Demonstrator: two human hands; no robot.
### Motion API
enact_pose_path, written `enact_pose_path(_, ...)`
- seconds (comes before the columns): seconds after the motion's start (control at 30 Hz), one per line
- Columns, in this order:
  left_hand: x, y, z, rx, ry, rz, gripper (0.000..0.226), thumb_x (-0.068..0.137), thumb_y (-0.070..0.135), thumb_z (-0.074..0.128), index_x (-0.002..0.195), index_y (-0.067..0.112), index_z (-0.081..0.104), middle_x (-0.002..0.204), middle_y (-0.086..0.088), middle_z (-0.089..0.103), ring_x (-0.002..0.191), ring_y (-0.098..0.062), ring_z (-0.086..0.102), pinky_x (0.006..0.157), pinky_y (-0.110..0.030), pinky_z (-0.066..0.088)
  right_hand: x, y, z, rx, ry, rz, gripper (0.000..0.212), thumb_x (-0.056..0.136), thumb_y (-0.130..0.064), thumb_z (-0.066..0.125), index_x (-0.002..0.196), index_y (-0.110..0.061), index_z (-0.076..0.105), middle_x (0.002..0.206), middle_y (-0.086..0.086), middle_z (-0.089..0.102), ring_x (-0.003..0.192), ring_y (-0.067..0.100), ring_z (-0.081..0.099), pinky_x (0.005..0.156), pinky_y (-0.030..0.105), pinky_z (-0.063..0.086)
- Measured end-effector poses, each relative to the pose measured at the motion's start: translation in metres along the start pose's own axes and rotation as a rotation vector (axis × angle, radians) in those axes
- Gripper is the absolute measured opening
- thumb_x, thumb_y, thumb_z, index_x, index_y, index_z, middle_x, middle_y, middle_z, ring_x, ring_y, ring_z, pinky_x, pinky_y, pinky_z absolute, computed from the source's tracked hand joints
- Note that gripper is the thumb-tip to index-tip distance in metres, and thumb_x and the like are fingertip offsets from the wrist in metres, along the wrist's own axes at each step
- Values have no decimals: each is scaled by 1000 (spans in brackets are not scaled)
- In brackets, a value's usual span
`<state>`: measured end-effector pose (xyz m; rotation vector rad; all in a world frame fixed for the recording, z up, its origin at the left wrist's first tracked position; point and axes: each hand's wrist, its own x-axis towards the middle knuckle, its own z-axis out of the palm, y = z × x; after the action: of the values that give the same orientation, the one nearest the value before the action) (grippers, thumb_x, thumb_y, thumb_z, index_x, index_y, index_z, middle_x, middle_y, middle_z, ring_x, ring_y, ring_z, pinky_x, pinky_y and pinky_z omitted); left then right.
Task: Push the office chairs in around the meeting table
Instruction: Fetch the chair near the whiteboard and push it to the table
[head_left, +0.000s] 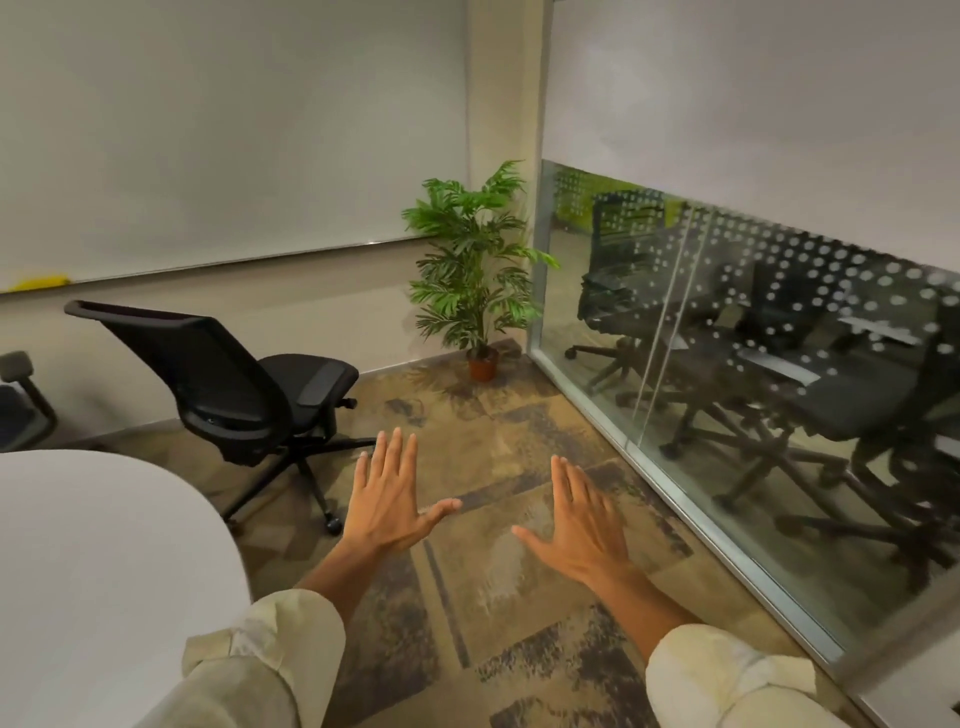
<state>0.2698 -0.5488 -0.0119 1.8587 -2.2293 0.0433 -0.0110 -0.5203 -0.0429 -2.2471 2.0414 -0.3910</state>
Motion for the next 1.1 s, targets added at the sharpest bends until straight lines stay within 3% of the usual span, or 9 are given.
enact_pose_path(0.53, 160, -174, 20, 164, -2, -361, 116, 74, 96, 13, 157, 16, 0, 165, -9, -6, 150, -27, -14, 122, -51, -1, 335, -77, 53, 53, -99, -349, 115, 78, -89, 34, 158, -19, -11, 169, 6, 4, 153, 25, 7, 121, 47, 19)
enact_pose_path(0.67, 194, -215, 8, 186, 46, -496, 116, 76, 95, 16, 157, 13, 9, 165, -12, 3, 151, -30, -6, 121, -54, 4, 418, -114, 53, 72, -73, -477, 115, 78, -89, 33, 159, -18, -7, 168, 6, 8, 153, 25, 9, 120, 46, 22)
enact_pose_path(0.9, 215, -293, -2, 214, 84, -623, 111, 78, 93, 20, 157, 17, 9, 165, -9, 1, 151, -28, -8, 121, -56, 5, 502, -217, 73, 129, -108, -682, 112, 80, -86, 34, 159, -17, -5, 168, 7, 7, 153, 26, 9, 120, 46, 21)
enact_pose_path(1.1, 232, -403, -14, 258, 84, -665, 114, 73, 95, 19, 158, 19, 9, 166, -7, -1, 150, -29, -10, 120, -53, -2, 555, -345, 107, 170, -125, -841, 113, 80, -87, 36, 159, -16, -3, 167, 9, 14, 152, 28, 15, 118, 48, 25)
